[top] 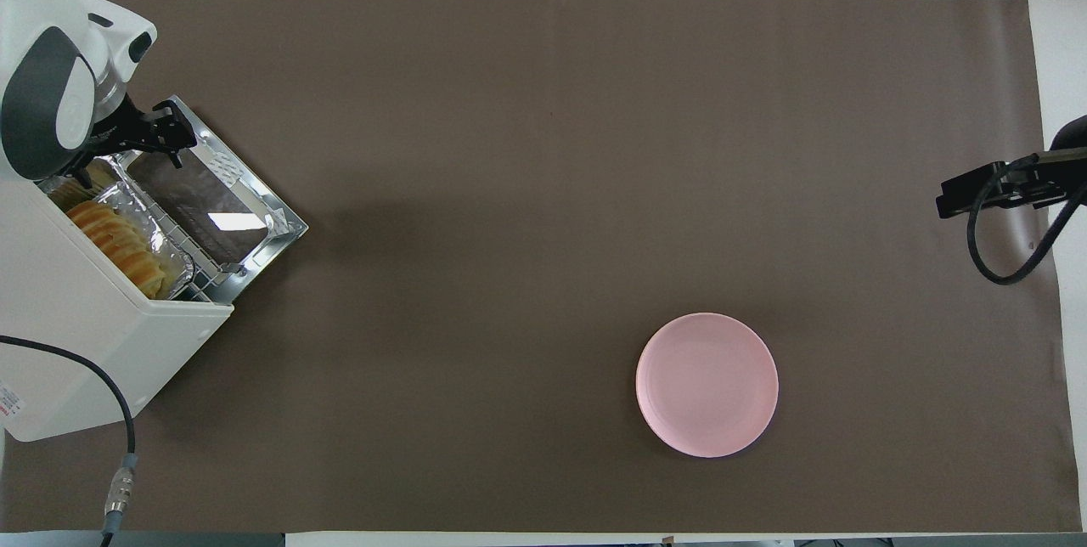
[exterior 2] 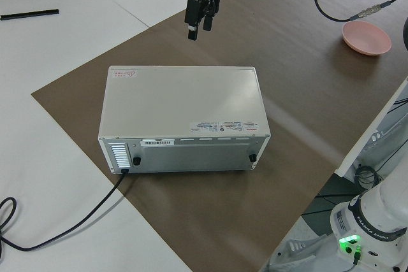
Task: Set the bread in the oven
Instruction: 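Open the left gripper and withdraw it from the oven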
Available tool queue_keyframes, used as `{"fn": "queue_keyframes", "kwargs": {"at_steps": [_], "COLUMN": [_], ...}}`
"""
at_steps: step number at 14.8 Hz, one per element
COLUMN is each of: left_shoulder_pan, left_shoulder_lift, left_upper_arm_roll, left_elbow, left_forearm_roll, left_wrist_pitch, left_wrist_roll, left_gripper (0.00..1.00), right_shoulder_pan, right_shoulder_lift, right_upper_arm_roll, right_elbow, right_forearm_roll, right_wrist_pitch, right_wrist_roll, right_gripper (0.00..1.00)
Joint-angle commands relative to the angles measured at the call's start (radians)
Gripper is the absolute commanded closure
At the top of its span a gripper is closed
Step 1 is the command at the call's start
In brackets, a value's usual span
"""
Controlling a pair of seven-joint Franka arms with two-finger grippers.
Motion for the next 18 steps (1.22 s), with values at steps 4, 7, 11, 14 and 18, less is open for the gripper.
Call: {"fn": "queue_keyframes", "kwargs": {"at_steps": [4, 7, 11, 14, 18], "left_shoulder_pan": [0.0, 0.0, -0.024, 0.052, 0.288], "left_shoulder_lift": [-0.183, -0.247, -0.359, -0.404, -0.402], "left_upper_arm_roll": [0.009, 0.009, 0.004, -0.072, -0.29], "left_elbow": [-0.055, -0.07, -0.113, -0.152, -0.164], "left_forearm_roll": [-0.082, -0.084, -0.085, -0.085, -0.09], "left_wrist_pitch": [-0.142, -0.223, -0.298, -0.306, -0.242], "left_wrist_roll": [0.214, 0.213, 0.216, 0.213, 0.196], "left_gripper": [0.0, 0.0, 0.0, 0.0, 0.0], "right_shoulder_pan": [-0.006, -0.006, -0.006, -0.006, -0.006], "right_shoulder_lift": [-0.012, -0.012, -0.012, -0.012, -0.012], "right_upper_arm_roll": [0.002, 0.002, 0.002, 0.002, 0.001], "right_elbow": [-0.013, -0.013, -0.013, -0.013, -0.013], "right_forearm_roll": [-0.015, -0.015, -0.015, -0.015, -0.015], "right_wrist_pitch": [-0.004, -0.004, -0.004, -0.005, -0.004], "right_wrist_roll": [-0.015, -0.015, -0.015, -0.015, -0.015], "right_gripper": [0.0, 0.0, 0.0, 0.0, 0.0]}}
